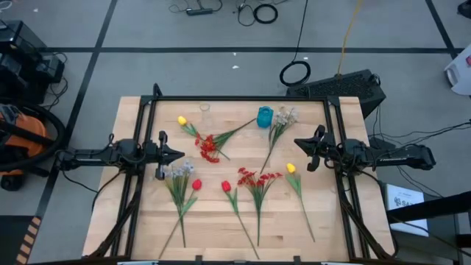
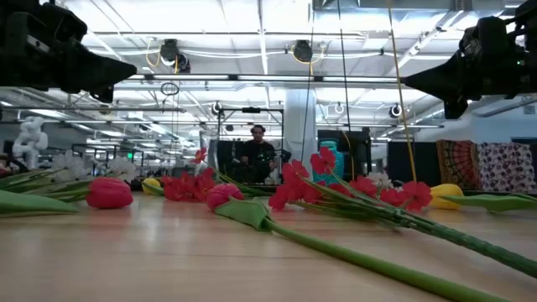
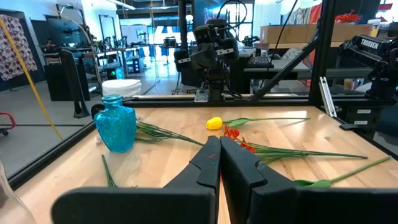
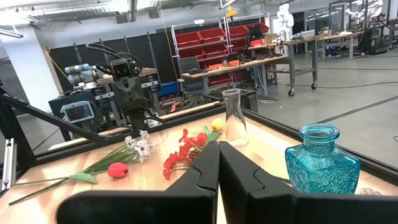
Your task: Sort flowers into vase by color
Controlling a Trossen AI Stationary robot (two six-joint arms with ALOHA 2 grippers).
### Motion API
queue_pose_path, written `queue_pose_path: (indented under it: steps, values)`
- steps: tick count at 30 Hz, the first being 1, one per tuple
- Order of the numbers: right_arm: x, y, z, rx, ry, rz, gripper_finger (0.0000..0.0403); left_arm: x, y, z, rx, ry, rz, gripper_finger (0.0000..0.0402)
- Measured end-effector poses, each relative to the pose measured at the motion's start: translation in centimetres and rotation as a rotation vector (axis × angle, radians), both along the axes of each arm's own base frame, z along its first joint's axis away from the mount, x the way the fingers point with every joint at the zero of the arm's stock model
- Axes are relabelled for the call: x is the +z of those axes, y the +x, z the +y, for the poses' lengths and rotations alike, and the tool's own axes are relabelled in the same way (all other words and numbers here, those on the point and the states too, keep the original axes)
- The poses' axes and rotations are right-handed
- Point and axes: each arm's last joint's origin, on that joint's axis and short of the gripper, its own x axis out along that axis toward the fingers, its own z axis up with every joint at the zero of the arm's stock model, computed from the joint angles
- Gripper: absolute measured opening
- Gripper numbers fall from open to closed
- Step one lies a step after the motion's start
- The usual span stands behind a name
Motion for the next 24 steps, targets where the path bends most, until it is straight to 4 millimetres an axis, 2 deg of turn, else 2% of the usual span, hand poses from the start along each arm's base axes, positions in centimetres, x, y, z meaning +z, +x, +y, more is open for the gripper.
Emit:
queue_pose_path:
  steps: [18, 24]
  values:
    - [0.1, 0.1, 0.0, 0.003, 0.016, -0.016, 0.0, 0.0, 0.0, 0.0, 0.0, 0.0, 0.0, 0.0015]
    - [2.3, 0.7, 0.3, 0.061, 0.023, 0.039, 0.0, 0.0, 0.0, 0.0, 0.0, 0.0, 0.0, 0.0015]
